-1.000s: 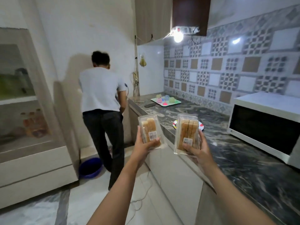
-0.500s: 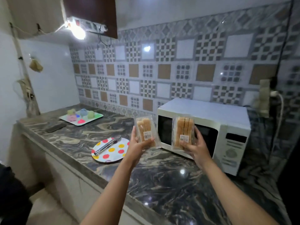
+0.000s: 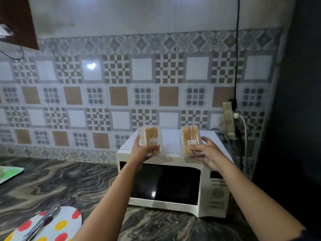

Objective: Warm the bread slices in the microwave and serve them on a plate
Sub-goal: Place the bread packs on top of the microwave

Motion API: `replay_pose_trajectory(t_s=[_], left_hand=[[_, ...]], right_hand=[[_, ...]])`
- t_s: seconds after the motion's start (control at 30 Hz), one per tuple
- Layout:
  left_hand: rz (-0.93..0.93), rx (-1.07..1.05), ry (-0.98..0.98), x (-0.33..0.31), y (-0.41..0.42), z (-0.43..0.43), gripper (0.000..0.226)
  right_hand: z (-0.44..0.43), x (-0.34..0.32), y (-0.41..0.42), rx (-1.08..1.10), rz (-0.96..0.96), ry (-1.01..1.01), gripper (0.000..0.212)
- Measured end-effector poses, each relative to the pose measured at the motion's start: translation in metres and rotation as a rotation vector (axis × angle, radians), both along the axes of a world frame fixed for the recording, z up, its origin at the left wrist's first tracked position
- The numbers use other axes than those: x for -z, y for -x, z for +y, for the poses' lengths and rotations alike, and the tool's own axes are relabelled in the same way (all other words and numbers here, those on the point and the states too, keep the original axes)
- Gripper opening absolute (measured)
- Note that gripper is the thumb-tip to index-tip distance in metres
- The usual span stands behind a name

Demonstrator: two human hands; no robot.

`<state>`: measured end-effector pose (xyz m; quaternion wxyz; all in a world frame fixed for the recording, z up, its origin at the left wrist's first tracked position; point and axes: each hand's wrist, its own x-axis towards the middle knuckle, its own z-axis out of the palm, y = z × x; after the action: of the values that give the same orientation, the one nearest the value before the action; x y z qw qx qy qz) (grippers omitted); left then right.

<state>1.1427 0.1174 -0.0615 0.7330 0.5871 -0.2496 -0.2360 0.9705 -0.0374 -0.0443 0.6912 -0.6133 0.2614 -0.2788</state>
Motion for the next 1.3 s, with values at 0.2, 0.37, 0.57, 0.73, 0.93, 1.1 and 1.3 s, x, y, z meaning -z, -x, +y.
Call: replay_pose_trajectory(t_s=[0.2,0.37,0.57,0.73,0.93,1.1,1.3], left_hand=[[-0.023,0.165,-0.153,-0.009,-0.041,-0.039,0.071],[-0.078,0.207,-0.224,-0.003,-0.058,-0.058,0.056],[-0.316,0.215,-0.413,0.002,-0.079,-0.078,0.058],[-0.427,0.061,-0.383,0.011,-0.076,-0.081,0.040],[-0.525,0.041,-0.436,0.015,-0.079,-0.082,0.051],[-0.493,0.043,-0.374,0.017,-0.084,-0.080,0.046],[-0.497,0.035,-0.325,0.024,-0.090,-0.082,0.049]], right_hand=[[-0.024,-0.011,-0.030,0.078,0.192,0.037,0.082],[-0.035,-0.007,-0.045,0.132,0.313,0.155,0.069],[-0.045,0.001,-0.057,0.328,0.548,0.433,0.030],[-0.038,0.017,-0.069,0.417,0.506,0.503,0.028],[-0.030,0.031,-0.075,0.511,0.474,0.621,0.040],[-0.029,0.036,-0.081,0.579,0.522,0.690,0.040],[-0.031,0.037,-0.085,0.594,0.546,0.666,0.038]])
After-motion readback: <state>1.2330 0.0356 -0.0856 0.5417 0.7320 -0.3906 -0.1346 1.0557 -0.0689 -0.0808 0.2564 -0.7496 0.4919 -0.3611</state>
